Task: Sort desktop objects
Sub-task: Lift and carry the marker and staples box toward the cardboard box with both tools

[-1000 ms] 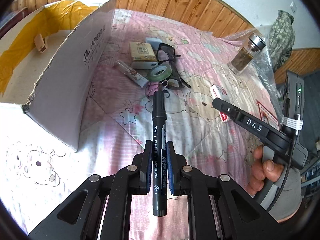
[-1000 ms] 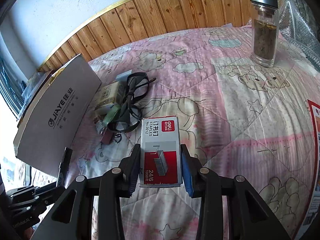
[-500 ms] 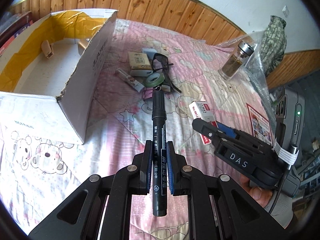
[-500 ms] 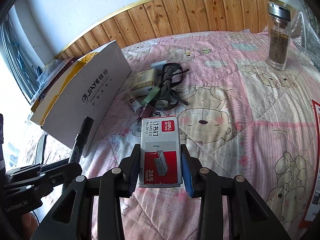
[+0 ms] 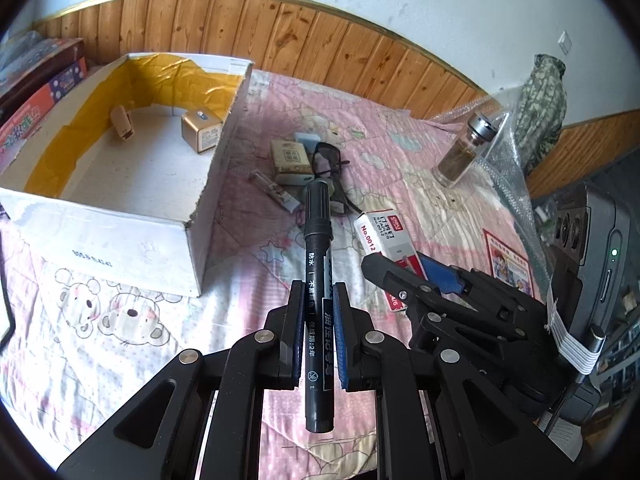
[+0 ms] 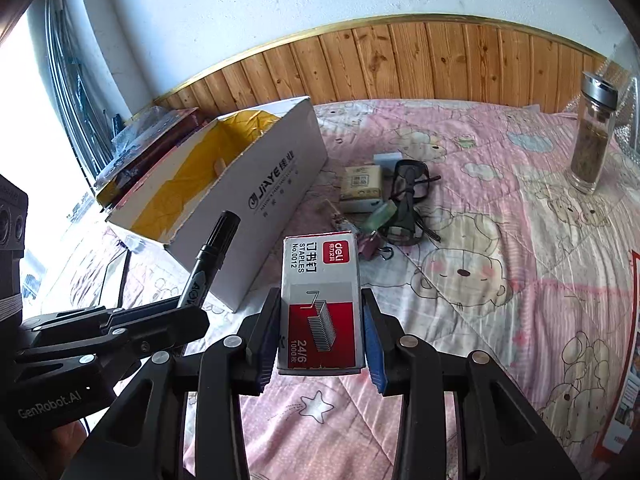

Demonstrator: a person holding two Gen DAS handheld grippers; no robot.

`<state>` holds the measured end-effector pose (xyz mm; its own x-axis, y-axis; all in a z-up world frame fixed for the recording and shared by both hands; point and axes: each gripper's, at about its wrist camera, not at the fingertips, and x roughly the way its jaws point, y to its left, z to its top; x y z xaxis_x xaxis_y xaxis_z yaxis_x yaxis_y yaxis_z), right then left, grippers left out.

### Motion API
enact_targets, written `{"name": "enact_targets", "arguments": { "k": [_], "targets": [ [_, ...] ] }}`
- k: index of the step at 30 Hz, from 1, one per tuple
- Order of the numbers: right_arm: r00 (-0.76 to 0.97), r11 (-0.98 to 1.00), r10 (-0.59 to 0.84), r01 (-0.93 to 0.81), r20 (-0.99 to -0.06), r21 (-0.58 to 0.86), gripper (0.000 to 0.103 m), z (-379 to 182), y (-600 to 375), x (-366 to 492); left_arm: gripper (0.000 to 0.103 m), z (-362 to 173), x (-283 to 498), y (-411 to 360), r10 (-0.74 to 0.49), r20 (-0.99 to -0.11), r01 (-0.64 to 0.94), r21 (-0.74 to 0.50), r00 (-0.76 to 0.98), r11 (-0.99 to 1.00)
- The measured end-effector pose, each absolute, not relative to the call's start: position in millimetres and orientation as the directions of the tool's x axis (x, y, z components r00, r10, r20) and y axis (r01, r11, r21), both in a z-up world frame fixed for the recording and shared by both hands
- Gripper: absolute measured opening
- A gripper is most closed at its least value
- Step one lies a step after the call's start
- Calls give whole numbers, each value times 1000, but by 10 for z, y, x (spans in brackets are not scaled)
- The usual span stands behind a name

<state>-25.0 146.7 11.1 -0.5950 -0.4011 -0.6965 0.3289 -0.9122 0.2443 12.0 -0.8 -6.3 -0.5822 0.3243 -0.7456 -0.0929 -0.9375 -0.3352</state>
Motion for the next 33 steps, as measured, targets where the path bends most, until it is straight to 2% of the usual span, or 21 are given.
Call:
{"name": "enact_targets", "arguments": {
  "k": [17,33],
  "targets": [
    [-599,-849,-485,496,-637,181,39,667,796,-173,13,369,234,-684,270,-687,15,-379,-675,-925],
    [-568,-785,-528,609,-632,108,39,908,207,-452,13,502,26,-1289,198,-686,108,-376,-700,-921]
  ]
}}
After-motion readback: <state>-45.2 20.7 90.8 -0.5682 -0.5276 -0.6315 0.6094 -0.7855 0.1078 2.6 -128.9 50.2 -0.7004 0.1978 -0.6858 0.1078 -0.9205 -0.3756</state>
